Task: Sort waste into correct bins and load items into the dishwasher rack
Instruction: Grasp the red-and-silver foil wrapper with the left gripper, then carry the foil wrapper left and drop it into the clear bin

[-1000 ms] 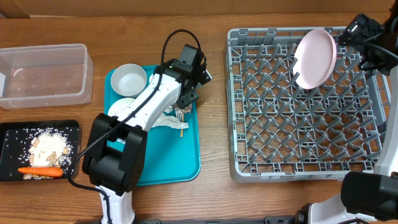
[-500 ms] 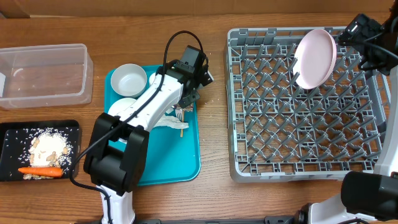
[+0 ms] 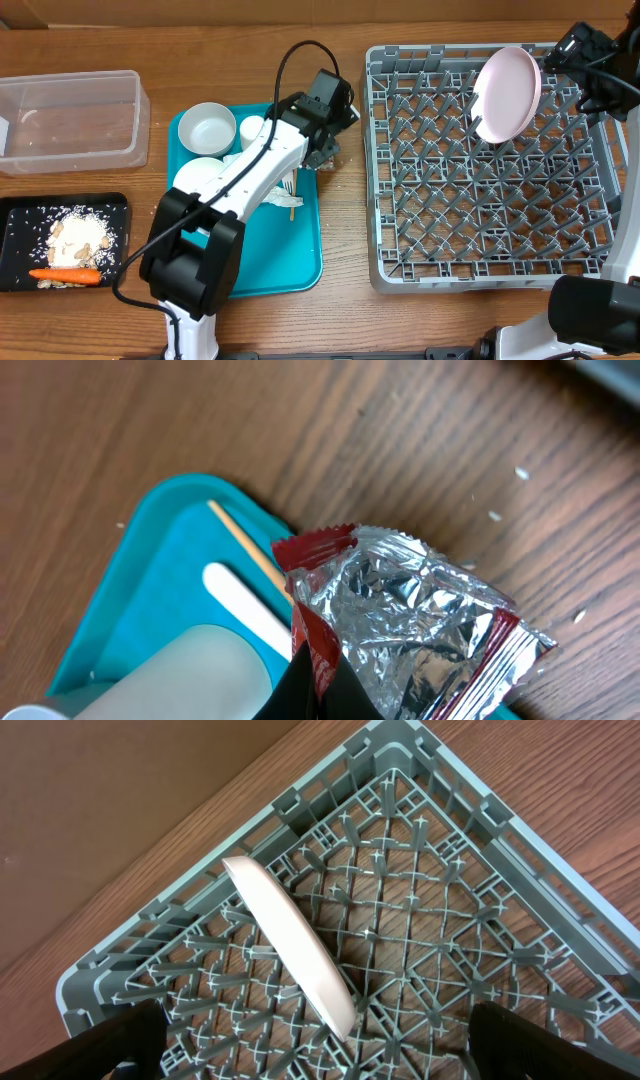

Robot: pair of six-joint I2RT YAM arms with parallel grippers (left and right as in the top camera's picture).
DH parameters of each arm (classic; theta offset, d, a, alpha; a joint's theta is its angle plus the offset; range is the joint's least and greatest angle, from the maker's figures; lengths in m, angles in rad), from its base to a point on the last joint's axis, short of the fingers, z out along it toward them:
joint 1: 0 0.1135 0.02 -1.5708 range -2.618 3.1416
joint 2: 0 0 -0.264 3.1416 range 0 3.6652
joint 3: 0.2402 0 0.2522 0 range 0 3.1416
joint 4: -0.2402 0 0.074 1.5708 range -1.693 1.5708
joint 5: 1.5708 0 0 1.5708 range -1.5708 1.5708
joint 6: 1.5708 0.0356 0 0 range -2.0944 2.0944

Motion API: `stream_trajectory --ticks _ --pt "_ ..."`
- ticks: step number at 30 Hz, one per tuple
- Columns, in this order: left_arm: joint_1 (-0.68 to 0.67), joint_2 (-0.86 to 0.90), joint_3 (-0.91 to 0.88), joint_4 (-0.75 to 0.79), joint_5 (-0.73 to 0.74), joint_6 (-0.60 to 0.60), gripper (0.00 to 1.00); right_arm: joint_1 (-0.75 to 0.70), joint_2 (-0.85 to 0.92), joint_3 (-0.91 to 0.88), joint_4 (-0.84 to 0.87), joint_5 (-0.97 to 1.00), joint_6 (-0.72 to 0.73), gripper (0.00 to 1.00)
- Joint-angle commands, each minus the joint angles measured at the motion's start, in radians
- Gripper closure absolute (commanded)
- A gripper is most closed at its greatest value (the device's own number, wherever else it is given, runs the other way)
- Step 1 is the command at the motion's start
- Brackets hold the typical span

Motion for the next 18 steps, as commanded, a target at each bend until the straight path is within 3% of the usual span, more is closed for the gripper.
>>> stream_trajectory --ticks 1,7,13,18 --pt "0.011 -0.087 0.049 0.001 0.012 -0.103 0.96 0.002 -0.008 0.012 0.002 0.002 0.002 0.00" --pt "0.070 -0.187 0.103 0.007 0.038 -0.219 0.96 0.002 -0.008 0.012 0.002 0.002 0.002 0.00" --pt "0.180 -0.294 0.117 0.007 0.204 -0.250 0.96 0.002 -0.008 0.012 0.002 0.002 0.002 0.00" --pt "0.306 -0.336 0.117 0.009 0.193 -0.347 0.96 0.002 -0.008 0.012 0.002 0.002 0.002 0.00"
